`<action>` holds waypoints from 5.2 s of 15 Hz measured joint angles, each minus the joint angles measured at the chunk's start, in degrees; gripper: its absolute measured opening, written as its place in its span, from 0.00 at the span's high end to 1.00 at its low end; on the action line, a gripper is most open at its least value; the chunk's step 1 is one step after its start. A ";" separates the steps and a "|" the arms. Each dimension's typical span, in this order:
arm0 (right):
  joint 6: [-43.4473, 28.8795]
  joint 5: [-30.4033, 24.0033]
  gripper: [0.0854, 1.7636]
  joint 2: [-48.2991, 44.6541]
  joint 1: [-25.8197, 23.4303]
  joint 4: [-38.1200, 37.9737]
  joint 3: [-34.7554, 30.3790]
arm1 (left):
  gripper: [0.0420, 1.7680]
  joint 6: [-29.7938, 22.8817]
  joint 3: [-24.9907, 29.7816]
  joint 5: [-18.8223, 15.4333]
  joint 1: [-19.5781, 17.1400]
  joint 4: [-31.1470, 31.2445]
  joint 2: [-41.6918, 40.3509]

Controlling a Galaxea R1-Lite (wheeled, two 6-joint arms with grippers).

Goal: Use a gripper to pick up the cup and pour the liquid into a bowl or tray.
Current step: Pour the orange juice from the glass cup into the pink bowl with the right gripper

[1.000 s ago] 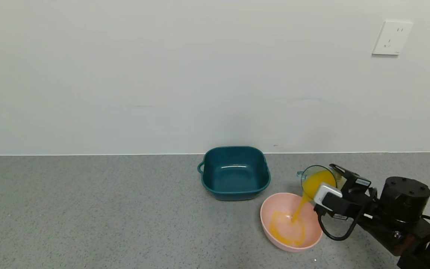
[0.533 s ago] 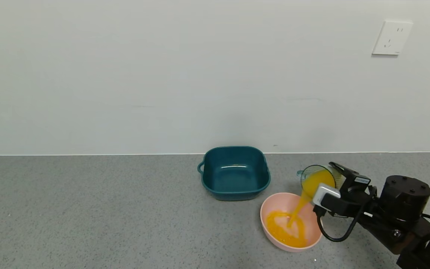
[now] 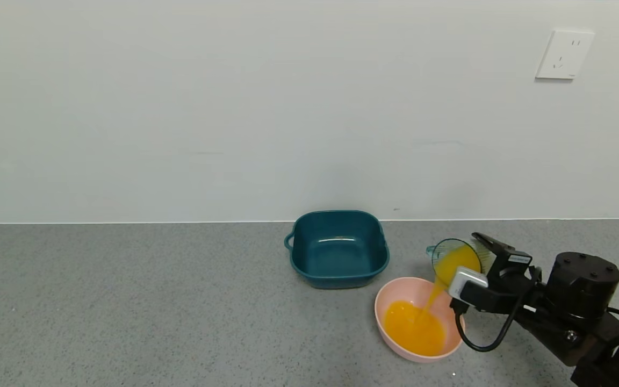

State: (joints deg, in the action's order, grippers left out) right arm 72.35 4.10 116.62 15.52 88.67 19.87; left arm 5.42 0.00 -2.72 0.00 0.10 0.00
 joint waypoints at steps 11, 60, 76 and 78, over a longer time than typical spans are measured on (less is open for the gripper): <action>5.02 0.52 0.25 -0.60 0.66 0.02 -0.39 | 0.03 0.00 0.00 0.00 0.00 0.00 0.00; 33.83 0.69 0.25 -4.22 5.90 0.13 -2.54 | 0.03 0.00 0.00 0.00 0.00 0.00 0.00; 16.68 5.13 0.25 -4.79 6.12 0.29 -2.49 | 0.03 0.00 0.00 0.00 0.00 -0.02 0.00; 11.24 5.30 0.25 -4.77 6.14 0.29 -2.27 | 0.03 0.00 0.00 0.00 0.00 0.00 0.00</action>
State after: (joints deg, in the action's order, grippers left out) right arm 83.59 9.40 111.85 21.66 88.97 17.60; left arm 5.42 0.00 -2.72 0.00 0.10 0.00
